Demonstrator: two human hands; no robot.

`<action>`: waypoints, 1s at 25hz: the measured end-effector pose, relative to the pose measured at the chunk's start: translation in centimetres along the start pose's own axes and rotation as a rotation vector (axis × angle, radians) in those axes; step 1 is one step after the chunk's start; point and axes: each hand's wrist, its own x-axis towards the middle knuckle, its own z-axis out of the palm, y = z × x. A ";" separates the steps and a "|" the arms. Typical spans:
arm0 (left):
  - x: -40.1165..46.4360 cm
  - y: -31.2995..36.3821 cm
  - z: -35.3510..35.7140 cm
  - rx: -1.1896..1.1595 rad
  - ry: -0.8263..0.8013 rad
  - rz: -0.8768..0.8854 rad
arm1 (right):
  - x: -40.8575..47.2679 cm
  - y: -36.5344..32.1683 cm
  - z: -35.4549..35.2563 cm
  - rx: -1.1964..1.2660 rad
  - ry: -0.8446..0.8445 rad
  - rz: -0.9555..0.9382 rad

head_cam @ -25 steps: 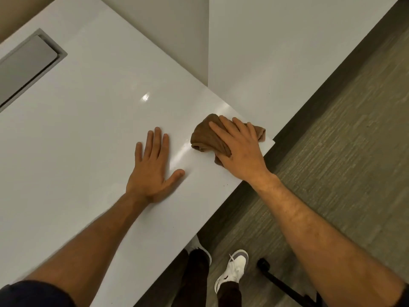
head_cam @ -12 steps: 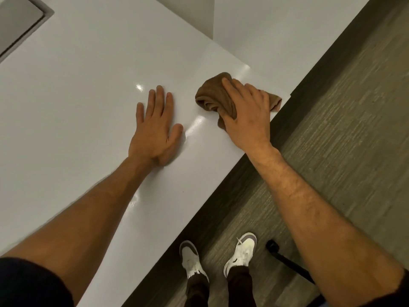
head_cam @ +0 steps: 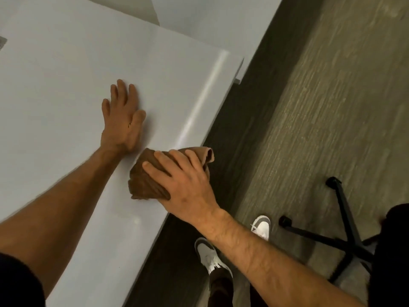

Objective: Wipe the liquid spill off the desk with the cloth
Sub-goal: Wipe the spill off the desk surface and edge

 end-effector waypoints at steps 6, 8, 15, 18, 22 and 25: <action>-1.4 -0.1 -1.3 -0.058 -0.096 0.149 | -2.4 0.0 -2.3 0.350 -0.024 -0.127; -2.6 0.6 -1.4 -0.022 -0.162 0.304 | -4.1 0.8 -3.6 0.593 0.071 0.028; -5.1 4.9 2.4 0.166 -0.164 0.543 | -8.8 0.9 -2.8 1.382 0.906 1.147; -5.5 4.3 2.4 0.183 -0.146 0.547 | -8.0 -3.3 -0.8 1.489 0.813 1.257; -5.9 4.5 2.6 0.152 -0.168 0.519 | -4.4 -9.5 1.4 1.416 0.681 1.104; -6.0 3.8 2.6 0.158 -0.154 0.505 | -3.5 -9.5 2.4 1.224 0.685 1.047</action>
